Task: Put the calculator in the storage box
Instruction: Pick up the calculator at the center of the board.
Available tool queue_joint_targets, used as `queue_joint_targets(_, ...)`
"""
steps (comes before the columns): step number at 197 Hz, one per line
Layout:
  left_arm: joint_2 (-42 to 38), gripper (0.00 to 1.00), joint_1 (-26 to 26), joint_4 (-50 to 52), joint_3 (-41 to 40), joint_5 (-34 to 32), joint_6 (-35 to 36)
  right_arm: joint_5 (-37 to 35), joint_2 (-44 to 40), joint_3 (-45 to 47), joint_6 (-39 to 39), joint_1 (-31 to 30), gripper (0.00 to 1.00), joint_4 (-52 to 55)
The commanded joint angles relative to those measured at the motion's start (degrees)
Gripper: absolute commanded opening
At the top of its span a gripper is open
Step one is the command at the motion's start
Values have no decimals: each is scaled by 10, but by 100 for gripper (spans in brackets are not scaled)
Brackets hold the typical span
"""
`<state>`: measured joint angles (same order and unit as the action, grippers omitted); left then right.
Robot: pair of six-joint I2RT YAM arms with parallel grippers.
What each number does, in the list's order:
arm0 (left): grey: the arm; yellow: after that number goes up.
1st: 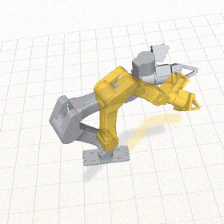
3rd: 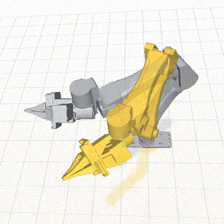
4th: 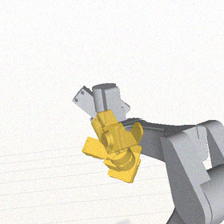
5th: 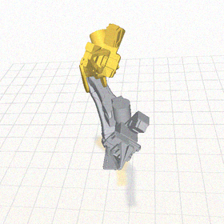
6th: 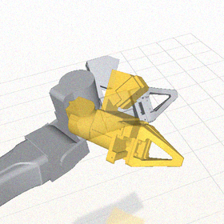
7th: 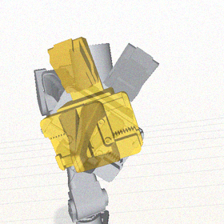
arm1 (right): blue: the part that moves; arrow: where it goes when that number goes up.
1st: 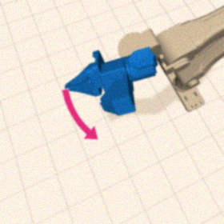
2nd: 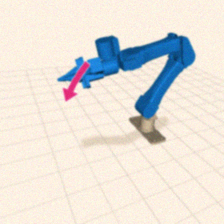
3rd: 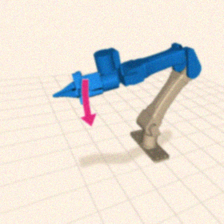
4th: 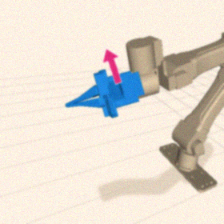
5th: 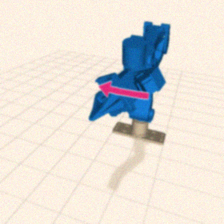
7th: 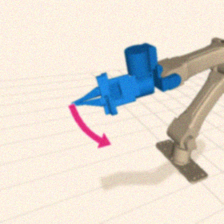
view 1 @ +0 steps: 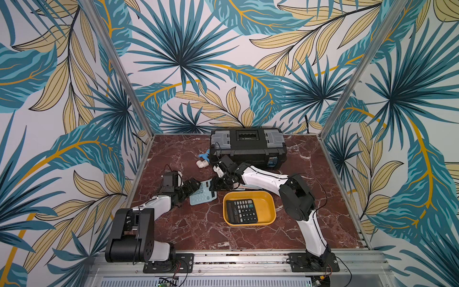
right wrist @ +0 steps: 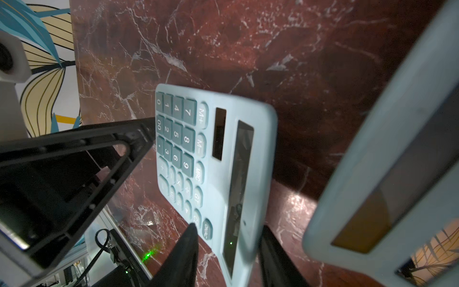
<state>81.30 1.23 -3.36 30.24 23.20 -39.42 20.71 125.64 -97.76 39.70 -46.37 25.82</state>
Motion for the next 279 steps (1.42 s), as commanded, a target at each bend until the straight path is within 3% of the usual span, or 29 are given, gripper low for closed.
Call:
queue_joint_targets(1, 5, 91, 3, -16, -14, 16, 0, 18, 0, -7, 11, -11, 40, -15)
queue_joint_targets(70, -10, 89, 3, -18, -15, 38, -7, 25, -49, 44, 42, -13, 20, -68)
queue_joint_targets(102, -61, 89, 3, 20, -7, 39, -1, 20, -92, 83, 55, -13, 16, -87)
queue_joint_targets(204, -235, 93, 3, 225, 74, 1, 53, 2, -286, 246, 63, -8, 15, -93)
queue_joint_targets(241, -252, 98, 2, 230, 79, 38, 57, -13, -369, 303, 54, -3, 15, -68)
queue_joint_targets(279, -266, 100, -59, 236, 82, 16, 53, -31, -461, 360, 38, -1, 15, -20)
